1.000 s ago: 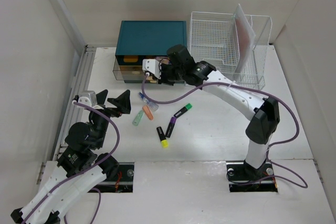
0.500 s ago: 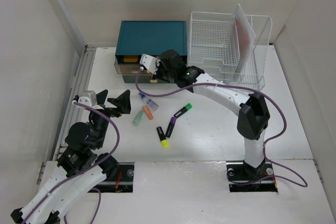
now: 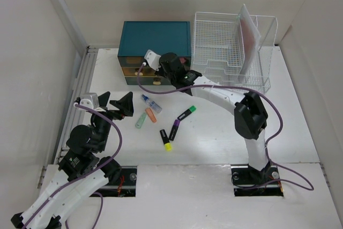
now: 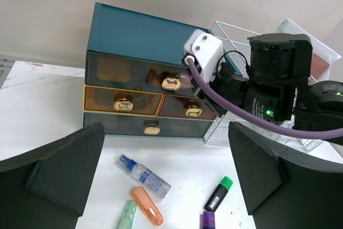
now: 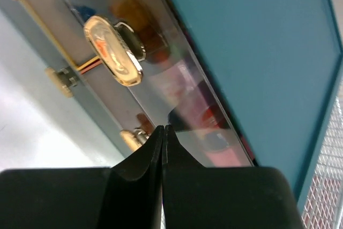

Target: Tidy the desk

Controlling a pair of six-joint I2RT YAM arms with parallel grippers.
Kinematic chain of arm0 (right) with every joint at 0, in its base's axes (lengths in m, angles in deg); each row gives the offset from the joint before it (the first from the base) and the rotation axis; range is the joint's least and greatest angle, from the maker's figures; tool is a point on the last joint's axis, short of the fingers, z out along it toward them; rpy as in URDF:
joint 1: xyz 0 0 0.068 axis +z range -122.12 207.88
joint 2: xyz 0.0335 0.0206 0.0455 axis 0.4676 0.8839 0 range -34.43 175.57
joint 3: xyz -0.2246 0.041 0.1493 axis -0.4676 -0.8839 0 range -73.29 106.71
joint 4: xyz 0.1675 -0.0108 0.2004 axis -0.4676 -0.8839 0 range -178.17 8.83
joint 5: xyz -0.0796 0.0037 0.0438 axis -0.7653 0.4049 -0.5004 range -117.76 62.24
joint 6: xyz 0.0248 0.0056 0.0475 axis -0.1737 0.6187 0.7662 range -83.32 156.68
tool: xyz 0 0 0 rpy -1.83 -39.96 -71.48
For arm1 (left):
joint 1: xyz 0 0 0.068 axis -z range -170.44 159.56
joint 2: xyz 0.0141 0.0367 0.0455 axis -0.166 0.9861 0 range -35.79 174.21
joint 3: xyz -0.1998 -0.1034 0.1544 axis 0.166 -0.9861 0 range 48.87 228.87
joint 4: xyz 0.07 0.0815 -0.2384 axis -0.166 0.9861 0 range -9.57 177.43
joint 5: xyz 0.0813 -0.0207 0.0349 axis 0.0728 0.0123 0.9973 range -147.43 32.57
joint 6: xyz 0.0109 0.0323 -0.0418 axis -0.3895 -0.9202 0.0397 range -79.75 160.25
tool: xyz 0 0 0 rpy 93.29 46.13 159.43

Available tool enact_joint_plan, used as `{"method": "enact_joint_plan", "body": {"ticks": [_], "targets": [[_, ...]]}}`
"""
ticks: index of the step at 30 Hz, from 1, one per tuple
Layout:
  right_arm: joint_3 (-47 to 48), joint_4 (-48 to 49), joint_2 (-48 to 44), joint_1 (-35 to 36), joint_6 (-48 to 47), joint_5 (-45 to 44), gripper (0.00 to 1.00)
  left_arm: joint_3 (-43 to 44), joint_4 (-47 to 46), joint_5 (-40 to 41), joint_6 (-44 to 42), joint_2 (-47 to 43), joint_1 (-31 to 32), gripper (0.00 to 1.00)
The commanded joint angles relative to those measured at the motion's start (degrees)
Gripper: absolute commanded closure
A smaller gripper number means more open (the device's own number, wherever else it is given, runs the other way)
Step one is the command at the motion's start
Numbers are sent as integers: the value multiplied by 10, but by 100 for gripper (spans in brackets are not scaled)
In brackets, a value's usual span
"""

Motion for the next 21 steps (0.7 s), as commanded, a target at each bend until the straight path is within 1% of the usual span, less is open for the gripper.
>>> {"method": "enact_joint_plan", "body": {"ticks": [1,4,7,8,9,11,12,14,15,16,17,18,19,20,21], "targets": [[28,80,5,-2,9,-71,100,4,-16,0,-7,-2,1,0],[23,100,5,-2,3,-82,100,4,-16,0,-7,-2,1,0],[-3,93,-18,3,3,-53,100,4,-16,0,-7,-2,1,0],[-12,82,-31,11,3,-6,100,4,-16,0,-7,-2,1,0],[-23,71,-47,11,3,23,100,-1,-16,0,-7,-2,1,0],[-46,8,-95,16,3,104,100,-1,-16,0,-7,-2,1,0],[-52,-11,-111,16,3,178,100,-1,-16,0,-7,-2,1,0],[-75,-45,-158,16,18,231,100,-1,-16,5,-7,5,1,0],[-84,-45,-175,16,25,264,93,-1,-22,13,0,16,1,0],[-93,-53,-192,16,25,278,77,-1,-22,20,15,25,1,0],[-113,-53,-210,16,32,283,27,-1,-22,26,27,47,-4,2],[-121,-66,-246,16,39,296,0,-1,-29,26,46,77,-10,4],[-122,-66,-263,5,39,309,0,-1,-30,26,46,77,-10,4],[-122,-89,-279,-4,39,321,0,-1,-30,19,62,115,-10,9],[-115,-101,-306,-17,46,332,0,4,-30,8,89,135,-30,12]]}}
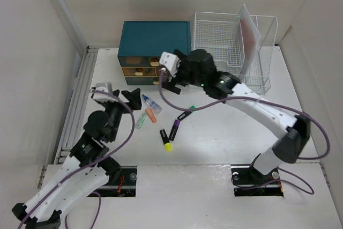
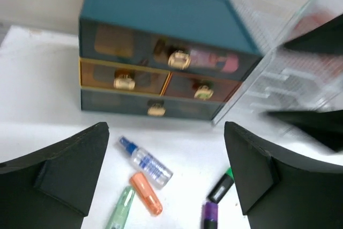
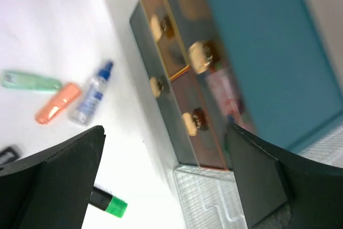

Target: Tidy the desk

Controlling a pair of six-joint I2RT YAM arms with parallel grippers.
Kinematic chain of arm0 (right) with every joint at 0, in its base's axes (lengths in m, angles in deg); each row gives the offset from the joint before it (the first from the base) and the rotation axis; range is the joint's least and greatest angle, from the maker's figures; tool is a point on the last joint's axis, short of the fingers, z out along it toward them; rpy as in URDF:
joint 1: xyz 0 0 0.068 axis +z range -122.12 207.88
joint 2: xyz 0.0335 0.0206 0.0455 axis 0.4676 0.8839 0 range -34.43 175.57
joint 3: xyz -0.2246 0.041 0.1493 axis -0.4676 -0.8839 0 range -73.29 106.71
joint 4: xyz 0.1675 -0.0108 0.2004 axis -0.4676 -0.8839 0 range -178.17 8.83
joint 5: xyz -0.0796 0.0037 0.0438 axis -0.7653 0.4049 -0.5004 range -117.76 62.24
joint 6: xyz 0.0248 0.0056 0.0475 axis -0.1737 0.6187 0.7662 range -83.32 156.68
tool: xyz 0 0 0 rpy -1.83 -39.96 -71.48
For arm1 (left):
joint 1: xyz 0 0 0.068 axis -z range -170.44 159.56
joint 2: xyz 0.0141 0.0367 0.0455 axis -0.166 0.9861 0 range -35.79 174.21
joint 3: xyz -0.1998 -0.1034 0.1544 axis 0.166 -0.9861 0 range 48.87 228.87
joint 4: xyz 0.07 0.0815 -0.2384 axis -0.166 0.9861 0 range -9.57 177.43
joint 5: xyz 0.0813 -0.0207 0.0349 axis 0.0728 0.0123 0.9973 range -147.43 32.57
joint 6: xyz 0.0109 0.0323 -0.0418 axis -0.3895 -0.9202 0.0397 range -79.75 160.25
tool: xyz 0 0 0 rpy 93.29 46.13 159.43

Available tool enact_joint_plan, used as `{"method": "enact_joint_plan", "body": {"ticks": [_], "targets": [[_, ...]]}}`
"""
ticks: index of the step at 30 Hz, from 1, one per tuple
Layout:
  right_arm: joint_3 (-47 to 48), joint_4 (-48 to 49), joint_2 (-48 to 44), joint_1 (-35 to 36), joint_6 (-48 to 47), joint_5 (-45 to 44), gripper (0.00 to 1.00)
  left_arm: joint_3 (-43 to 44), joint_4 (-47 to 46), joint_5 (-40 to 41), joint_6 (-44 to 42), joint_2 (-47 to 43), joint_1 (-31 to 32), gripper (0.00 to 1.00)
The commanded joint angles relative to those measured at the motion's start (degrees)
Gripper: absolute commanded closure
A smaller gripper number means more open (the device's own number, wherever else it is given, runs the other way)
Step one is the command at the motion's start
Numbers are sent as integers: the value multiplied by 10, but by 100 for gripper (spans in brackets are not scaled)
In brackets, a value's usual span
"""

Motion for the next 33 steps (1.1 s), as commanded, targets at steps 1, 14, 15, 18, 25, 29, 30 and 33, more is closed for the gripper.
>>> {"method": "enact_joint_plan", "body": {"ticks": [1,14,15,18,25,29,30,33], "targets": [[13,-31,-84,-55,35,77,0,13,-16,-41,67,82,-30,15],[-1,-30,-183,-322,259,250,0,87,-84,-212,99,373,-197,41],[-8,-24,-190,-329,259,266,0,96,-84,-223,90,388,-203,39],[-8,-24,-200,-336,274,284,0,107,-104,-248,84,445,-224,38],[-44,10,-226,-375,321,344,0,109,-174,-227,54,505,-234,39],[-56,31,-226,-389,332,355,0,100,-224,-210,48,523,-234,39],[-62,31,-226,-389,332,361,0,100,-236,-210,48,523,-234,41],[-75,37,-232,-394,337,366,0,100,-262,-196,41,541,-234,41]]}}
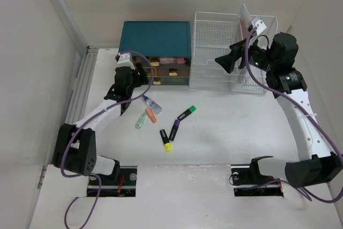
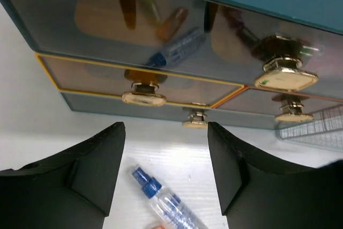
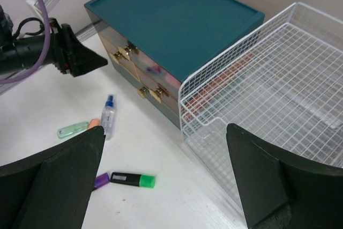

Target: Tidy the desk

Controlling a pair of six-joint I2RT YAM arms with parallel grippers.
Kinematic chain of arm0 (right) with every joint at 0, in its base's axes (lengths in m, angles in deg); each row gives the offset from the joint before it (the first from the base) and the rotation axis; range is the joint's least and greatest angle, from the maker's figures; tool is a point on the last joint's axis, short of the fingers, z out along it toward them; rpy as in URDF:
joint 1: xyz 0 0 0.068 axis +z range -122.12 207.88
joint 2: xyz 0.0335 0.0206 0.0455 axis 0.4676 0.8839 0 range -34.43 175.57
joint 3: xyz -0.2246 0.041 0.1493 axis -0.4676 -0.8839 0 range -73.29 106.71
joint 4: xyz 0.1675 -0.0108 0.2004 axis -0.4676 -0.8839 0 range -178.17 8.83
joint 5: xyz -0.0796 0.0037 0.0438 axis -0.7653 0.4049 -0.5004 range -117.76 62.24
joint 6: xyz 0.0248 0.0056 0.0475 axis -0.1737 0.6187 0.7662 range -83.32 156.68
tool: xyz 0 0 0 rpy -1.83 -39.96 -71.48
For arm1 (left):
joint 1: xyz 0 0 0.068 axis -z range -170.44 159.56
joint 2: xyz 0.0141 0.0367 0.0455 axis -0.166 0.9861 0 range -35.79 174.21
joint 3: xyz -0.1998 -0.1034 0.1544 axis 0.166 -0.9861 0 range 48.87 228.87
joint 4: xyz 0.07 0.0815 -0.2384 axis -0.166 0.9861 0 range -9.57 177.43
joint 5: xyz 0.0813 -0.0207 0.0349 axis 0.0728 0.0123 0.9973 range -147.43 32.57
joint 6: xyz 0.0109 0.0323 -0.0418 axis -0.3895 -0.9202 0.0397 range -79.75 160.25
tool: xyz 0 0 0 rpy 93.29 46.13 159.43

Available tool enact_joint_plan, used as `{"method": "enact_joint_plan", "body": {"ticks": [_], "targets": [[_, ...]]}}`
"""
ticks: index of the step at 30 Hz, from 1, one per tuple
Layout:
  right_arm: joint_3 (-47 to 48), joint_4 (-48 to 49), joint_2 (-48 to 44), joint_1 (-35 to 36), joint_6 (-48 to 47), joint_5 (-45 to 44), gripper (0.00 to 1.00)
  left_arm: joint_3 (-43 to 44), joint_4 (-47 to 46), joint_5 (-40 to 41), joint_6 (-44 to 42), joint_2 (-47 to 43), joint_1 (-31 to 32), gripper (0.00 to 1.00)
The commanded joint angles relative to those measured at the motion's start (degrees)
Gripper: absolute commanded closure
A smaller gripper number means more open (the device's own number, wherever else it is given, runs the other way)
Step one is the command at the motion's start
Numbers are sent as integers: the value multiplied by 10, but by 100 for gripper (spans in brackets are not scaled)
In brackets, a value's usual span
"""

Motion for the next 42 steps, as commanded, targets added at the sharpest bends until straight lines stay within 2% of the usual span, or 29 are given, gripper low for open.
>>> {"method": "enact_joint_plan", "body": {"ticks": [1,3,13,32,42], "targets": [[-16,43,-13,-5,19,30,0,2,-74,25,-15,14,-3,41],[-23,49,-19,-5,19,30,0,2,-79,36,-15,28,-3,43],[-50,73,-25,-5,24,40,0,14,-85,70,-31,82,-3,43],[-66,78,-20,-5,24,46,0,37,-134,76,-46,122,-3,44],[-71,84,-20,-5,24,46,0,59,-129,115,-35,134,-3,47]]}}
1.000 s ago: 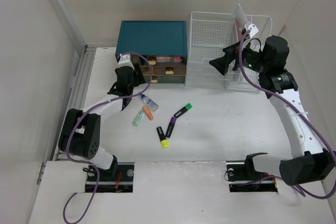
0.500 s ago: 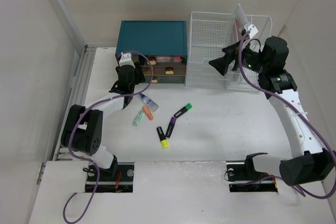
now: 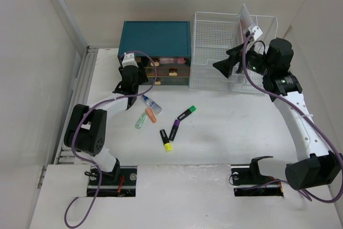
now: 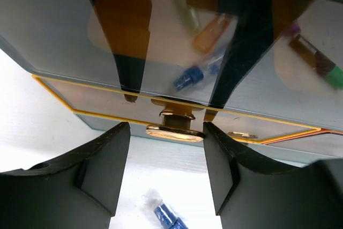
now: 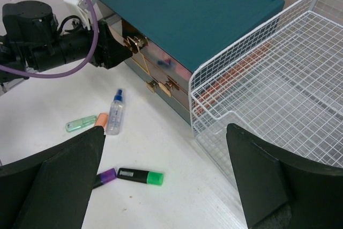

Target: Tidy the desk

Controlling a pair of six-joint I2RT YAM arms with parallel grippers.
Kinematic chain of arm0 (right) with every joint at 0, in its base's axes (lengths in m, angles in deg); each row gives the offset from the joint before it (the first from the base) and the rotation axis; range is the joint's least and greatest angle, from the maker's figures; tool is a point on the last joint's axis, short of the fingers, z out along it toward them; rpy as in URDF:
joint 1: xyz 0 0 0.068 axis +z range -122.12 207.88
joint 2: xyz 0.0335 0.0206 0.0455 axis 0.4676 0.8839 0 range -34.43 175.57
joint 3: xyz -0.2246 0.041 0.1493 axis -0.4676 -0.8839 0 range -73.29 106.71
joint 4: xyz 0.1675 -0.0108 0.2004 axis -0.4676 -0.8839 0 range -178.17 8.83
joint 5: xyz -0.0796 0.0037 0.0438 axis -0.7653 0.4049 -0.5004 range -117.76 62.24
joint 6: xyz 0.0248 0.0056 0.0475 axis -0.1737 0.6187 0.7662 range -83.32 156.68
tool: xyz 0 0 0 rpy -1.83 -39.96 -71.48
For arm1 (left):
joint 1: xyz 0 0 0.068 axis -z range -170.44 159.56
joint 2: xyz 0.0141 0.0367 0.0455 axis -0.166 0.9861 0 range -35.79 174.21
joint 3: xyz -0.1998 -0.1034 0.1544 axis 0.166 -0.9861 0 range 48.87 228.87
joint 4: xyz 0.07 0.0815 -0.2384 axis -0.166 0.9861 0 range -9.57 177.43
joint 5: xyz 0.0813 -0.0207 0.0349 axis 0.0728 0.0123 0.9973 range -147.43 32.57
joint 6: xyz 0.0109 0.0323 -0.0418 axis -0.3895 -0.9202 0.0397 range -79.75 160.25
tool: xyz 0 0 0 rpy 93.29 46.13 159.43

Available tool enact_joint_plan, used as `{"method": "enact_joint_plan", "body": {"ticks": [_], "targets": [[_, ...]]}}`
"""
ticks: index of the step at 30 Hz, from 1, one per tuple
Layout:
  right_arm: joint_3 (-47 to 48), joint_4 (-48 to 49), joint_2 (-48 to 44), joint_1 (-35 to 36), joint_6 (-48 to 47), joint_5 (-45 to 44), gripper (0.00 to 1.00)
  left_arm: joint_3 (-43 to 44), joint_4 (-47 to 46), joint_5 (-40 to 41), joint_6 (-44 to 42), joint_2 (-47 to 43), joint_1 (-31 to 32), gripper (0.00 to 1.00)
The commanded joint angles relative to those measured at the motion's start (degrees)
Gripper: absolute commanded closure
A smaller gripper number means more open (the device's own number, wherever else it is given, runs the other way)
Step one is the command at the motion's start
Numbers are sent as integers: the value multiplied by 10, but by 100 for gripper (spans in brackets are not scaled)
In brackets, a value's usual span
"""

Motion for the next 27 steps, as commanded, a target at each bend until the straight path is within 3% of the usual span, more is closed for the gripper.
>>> {"method": "enact_joint_plan", "body": {"ticks": [1,11,18,24,27], "targets": [[-5,35,-9,-3,8,14,0,32,-30,27,4,6,-4,47],[-10,35,-9,-3,8,14,0,59,-11,32,10,25,-4,47],[-15,35,-9,-3,2,14,0,64,-11,38,10,25,-4,63],[-15,40,-9,-3,-3,14,0,46,-11,43,15,13,-4,87],[-15,40,-9,-3,-3,14,0,37,-17,43,21,-2,2,93]]}}
